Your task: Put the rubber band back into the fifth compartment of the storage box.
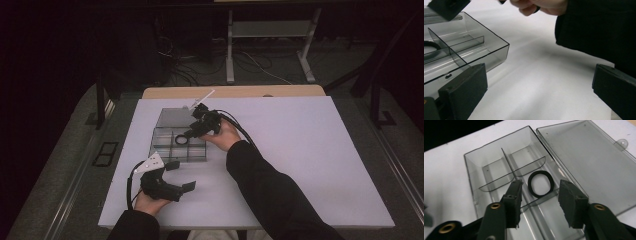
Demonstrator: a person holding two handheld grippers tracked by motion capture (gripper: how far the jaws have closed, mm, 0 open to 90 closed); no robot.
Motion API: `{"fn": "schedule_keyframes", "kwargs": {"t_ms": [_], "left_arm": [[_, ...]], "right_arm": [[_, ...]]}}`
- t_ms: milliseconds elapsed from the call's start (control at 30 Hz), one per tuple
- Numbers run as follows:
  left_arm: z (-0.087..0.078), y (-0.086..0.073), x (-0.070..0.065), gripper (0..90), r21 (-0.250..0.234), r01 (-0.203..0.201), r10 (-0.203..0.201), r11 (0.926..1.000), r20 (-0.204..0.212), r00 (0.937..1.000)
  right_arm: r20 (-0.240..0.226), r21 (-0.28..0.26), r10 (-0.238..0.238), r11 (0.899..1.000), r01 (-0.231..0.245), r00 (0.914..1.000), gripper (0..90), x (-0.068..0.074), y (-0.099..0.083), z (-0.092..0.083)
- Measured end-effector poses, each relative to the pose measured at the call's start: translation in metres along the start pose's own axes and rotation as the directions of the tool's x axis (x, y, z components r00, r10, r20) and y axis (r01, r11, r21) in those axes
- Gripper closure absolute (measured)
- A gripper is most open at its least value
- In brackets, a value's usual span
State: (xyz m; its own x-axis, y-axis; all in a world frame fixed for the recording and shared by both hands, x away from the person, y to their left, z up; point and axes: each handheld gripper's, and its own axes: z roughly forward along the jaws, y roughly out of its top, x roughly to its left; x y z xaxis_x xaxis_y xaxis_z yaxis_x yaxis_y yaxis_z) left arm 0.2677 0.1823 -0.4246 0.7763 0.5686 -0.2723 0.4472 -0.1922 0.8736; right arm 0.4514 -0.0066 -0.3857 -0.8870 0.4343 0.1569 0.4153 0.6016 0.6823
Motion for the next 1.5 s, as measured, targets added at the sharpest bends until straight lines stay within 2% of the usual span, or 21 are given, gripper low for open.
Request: {"fn": "schedule_keyframes", "kwargs": {"t_ms": [200,367,467,533,600,900,933,1000,1500], "left_arm": [[0.001,0.000,-0.001,0.0,0.009,-0.004,0.004,1.0000,-0.001,1.0000],[0.001,0.000,-0.001,0.0,0.006,0.002,-0.002,1.0000,-0.002,1.0000],[0.001,-0.001,-0.001,0.0,0.012,-0.004,0.004,0.9999,-0.004,1.0000],[0.001,-0.001,-0.001,0.0,0.011,-0.003,0.003,0.9999,-0.003,1.0000],[0.001,-0.001,-0.002,0.0,0.011,-0.002,0.002,0.9999,-0.003,1.0000],[0.001,-0.001,-0.002,0.0,0.009,0.004,-0.004,0.9999,-0.001,1.0000],[0.002,-0.001,-0.002,0.0,0.008,0.005,-0.005,1.0000,-0.001,1.0000],[0.001,-0.001,-0.002,0.0,0.008,0.006,-0.006,0.9999,-0.002,1.0000],[0.002,-0.002,-0.002,0.0,0.010,0.009,-0.009,0.9999,-0.006,0.9999]], "right_arm": [[0.004,-0.026,0.004,1.000,-0.004,1.0000,38.0,0.003,-0.006,-0.021],[-0.010,-0.040,0.022,0.999,-0.022,0.9997,18.3,0.006,-0.013,-0.039],[-0.003,-0.040,0.010,0.999,-0.010,0.9999,11.3,0.007,-0.019,-0.049],[-0.005,-0.046,0.036,0.998,-0.036,0.9993,8.6,0.009,-0.022,-0.055],[0.007,-0.046,0.059,0.997,-0.059,0.9982,0.4,0.010,-0.026,-0.059],[0.023,-0.059,0.068,0.996,-0.067,0.9974,0.4,0.014,-0.050,-0.085],[0.027,-0.058,0.053,0.997,-0.052,0.9982,0.4,0.013,-0.054,-0.089],[0.030,-0.070,0.057,0.996,-0.055,0.9979,0.4,0.014,-0.062,-0.095],[0.072,-0.115,0.132,0.986,-0.124,0.9886,0.4,0.005,-0.120,-0.140]]}}
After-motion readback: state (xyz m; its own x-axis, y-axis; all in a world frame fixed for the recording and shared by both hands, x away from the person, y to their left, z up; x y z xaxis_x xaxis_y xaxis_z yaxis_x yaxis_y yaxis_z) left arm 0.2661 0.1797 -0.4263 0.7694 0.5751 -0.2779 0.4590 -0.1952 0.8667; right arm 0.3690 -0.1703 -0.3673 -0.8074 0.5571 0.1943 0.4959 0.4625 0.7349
